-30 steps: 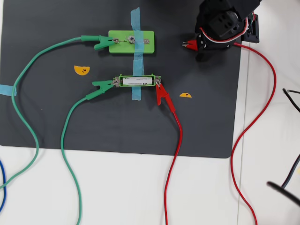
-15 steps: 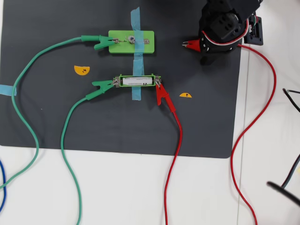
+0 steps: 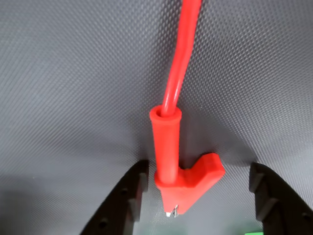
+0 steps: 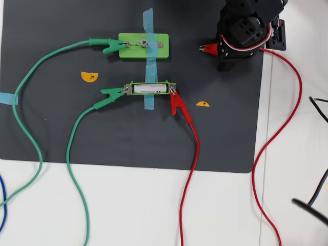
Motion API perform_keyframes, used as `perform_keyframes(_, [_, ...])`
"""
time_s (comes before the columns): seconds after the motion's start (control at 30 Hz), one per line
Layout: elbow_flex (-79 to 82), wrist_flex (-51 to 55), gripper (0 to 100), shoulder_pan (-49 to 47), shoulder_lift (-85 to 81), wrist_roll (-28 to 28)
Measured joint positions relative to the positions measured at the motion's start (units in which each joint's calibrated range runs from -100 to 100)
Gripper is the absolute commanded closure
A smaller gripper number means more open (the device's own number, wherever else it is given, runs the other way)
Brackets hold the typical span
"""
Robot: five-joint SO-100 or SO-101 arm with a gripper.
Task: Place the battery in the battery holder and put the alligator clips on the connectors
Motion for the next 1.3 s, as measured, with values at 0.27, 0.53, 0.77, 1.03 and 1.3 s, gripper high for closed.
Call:
perform_keyframes(0.27, [-0.80,0.09,80,0.00,1.01,0.00])
perform_keyframes(0.53, [-0.80,0.09,86,0.00,1.09,0.00])
perform_keyframes(0.77, [-0.89,0.09,91,0.00,1.09,0.00])
perform_keyframes(1.03, [-0.98,0.09,99,0.00,1.34,0.00])
perform_keyframes(1.3, [-0.98,0.00,99,1.57,1.34,1.60])
